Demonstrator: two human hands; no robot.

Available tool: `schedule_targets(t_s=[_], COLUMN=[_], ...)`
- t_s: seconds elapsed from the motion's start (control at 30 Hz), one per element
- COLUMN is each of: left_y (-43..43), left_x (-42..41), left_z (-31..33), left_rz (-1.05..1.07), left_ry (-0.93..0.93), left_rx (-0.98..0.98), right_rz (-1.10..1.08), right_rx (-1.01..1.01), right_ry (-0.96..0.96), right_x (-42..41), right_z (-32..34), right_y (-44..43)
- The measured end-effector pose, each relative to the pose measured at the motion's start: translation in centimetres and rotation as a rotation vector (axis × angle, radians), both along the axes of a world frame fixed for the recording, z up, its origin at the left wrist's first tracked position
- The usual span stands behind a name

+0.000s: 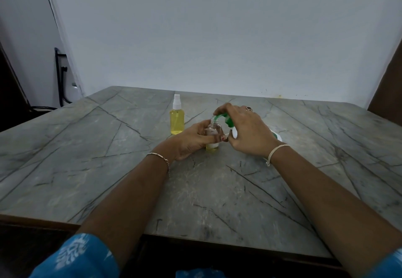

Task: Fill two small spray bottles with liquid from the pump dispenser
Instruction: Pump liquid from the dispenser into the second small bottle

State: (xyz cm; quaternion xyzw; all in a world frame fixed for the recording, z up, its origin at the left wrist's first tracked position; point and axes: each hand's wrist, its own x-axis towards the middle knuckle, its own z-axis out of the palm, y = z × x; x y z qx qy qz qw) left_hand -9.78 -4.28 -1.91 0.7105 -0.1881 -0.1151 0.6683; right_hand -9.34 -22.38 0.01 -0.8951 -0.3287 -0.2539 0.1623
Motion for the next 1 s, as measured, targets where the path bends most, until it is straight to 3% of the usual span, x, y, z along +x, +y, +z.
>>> schedule_targets(t_s=[0.23, 1.0], left_y=[-0.10, -0.21], left_x=[-0.15, -0.48], left_z=[0.04, 0.37], left_rz=[0.038, 0.018], left_ry=[-0.016, -0.024], left_rx=[0.002, 0.032], right_rz=[-0.058, -0.020], right_rx=[-0.076, -0.054], right_ry=[-0.016, 0.029], right_x=[-0.04, -0.24], right_z=[-0.24, 0.11], right_y=[-0.51, -0.53])
